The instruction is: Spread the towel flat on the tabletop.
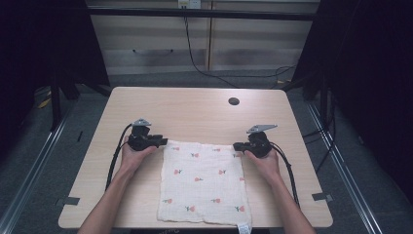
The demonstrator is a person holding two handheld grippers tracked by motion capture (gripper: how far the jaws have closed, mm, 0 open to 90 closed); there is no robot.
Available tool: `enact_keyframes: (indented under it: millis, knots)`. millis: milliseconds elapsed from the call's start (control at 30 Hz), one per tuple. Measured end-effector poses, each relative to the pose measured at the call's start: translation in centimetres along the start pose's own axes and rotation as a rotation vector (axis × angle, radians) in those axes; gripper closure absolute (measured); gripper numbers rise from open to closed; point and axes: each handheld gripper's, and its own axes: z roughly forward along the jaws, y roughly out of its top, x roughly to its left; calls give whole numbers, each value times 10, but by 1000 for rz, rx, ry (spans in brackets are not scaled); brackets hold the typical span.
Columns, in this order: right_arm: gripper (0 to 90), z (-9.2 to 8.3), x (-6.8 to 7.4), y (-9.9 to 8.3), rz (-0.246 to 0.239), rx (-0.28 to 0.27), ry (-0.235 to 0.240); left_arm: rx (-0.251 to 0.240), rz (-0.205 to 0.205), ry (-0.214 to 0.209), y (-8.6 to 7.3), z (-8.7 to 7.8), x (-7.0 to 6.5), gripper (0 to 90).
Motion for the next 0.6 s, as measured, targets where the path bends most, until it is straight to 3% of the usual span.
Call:
enact_keyframes:
  millis: [167, 333, 467, 600]
  knots:
    - [858, 1, 0, -1, 2, 5, 1, -6, 16, -13, -1, 1, -2, 672]
    - [857, 2, 0, -1, -2, 3, 4, 19, 97, -1, -1, 3, -11, 774]
    - [859, 2, 1, 0, 11, -5, 11, 51, 157, 32, 2, 6, -22, 873]
    - [861, 0, 1, 2, 11, -13, 13, 51, 130, 21, 3, 5, -21, 878]
